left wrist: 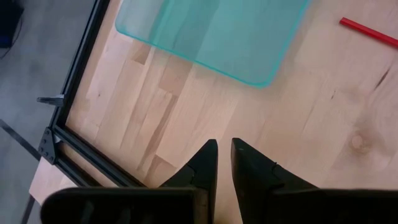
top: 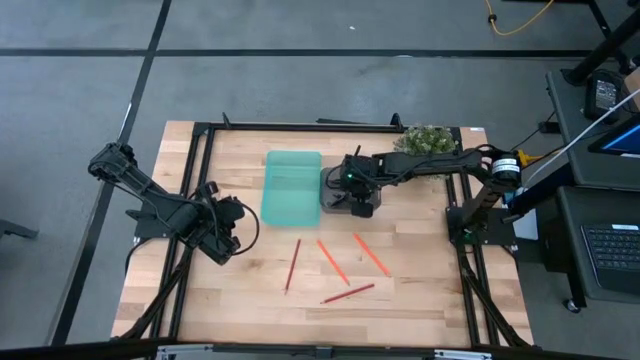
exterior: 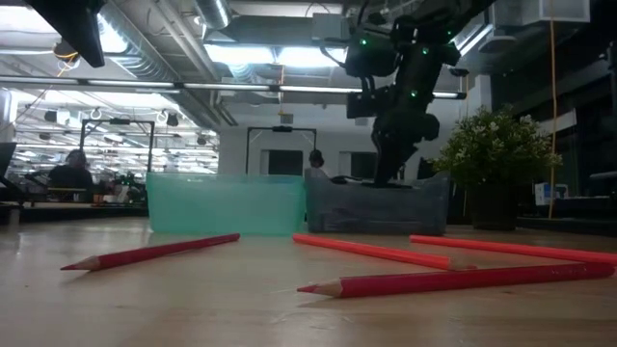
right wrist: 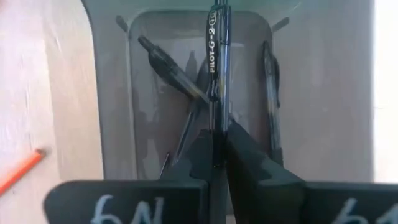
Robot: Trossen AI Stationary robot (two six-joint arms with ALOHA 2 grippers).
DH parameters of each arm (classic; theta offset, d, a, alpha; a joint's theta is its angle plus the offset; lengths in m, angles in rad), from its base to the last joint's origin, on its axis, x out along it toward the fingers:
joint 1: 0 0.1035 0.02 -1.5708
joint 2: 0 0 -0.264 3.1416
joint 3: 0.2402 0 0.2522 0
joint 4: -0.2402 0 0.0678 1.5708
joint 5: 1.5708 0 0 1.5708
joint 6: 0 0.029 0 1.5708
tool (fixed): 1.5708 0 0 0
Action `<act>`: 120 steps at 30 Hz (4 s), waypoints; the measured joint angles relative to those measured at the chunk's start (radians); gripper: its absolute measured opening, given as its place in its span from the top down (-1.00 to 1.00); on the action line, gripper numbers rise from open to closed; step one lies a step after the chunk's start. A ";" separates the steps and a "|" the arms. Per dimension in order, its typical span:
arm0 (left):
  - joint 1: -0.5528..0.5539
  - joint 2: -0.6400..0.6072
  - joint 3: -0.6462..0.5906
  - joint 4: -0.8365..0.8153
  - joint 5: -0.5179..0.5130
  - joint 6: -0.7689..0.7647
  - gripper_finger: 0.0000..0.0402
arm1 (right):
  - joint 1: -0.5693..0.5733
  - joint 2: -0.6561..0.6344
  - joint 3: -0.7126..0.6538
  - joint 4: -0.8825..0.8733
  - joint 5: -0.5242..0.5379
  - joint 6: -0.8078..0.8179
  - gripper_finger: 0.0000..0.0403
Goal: Sort pens & pencils
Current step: Put the black pen into the black bin, then put the right orange colored pencil into the green bin
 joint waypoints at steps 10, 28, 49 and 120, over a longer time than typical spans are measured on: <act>0.000 0.000 0.000 0.003 0.000 0.000 0.79 | -0.013 0.000 -0.011 0.025 0.000 0.000 0.77; 0.000 0.000 0.000 0.004 0.000 0.000 0.79 | -0.013 0.000 -0.011 0.045 -0.029 -0.003 0.69; 0.000 0.000 0.000 0.014 0.000 0.000 0.79 | 0.177 0.000 0.242 -0.177 -0.092 0.154 0.68; -0.001 0.000 0.000 0.182 -0.045 0.079 0.79 | 0.425 0.079 -0.173 0.031 -0.124 1.230 0.26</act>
